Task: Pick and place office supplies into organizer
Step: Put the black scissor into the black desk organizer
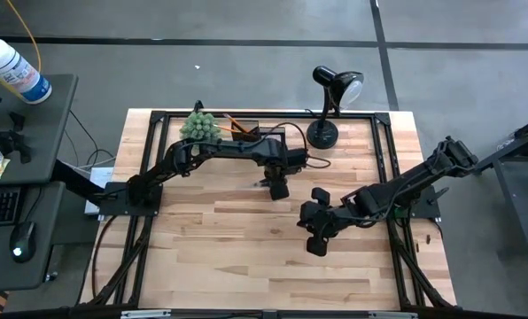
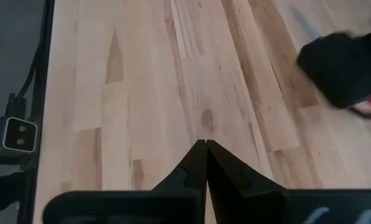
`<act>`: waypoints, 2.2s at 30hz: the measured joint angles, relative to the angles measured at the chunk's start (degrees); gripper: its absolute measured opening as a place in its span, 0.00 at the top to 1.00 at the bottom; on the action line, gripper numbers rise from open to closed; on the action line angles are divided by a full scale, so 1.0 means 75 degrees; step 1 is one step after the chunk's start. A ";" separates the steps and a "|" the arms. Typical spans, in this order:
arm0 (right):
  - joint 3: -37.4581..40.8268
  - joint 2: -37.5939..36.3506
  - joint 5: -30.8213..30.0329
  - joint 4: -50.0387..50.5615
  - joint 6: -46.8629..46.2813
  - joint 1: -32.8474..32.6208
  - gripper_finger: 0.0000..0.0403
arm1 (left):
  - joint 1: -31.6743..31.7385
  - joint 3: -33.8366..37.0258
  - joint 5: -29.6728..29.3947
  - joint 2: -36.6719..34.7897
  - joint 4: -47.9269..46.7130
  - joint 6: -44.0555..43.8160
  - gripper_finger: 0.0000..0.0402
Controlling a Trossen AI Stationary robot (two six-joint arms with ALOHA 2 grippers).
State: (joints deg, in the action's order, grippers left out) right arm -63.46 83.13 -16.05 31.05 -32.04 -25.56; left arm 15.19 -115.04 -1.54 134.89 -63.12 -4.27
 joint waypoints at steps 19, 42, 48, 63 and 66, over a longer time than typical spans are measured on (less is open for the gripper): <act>-0.0003 -0.0050 -0.1325 0.0845 -0.2049 -0.1637 1.00 | -0.0027 -0.2624 -0.1397 -0.0062 -0.1625 0.0738 0.79; -0.0003 -0.0050 -0.2030 0.0850 -0.2474 -0.1812 0.99 | 0.0513 -0.2539 -0.2974 -0.1593 -0.0101 0.1731 0.79; -0.0003 -0.0050 -0.2275 0.0853 -0.2526 -0.1792 0.99 | 0.0795 -0.2536 -0.3143 -0.1669 0.0083 0.1737 0.79; -0.0003 -0.0050 -0.2602 0.0854 -0.2532 -0.1688 0.99 | 0.0982 -0.2538 -0.3510 -0.1684 0.0580 0.1949 0.85; -0.0003 -0.0050 -0.2597 0.0853 -0.2532 -0.1610 0.99 | 0.1075 -0.2538 -0.3556 -0.1684 0.0629 0.1973 0.83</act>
State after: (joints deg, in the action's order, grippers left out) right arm -63.48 82.76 -35.53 37.45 -51.03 -37.64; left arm 23.25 -134.08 -28.21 122.26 -58.41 10.52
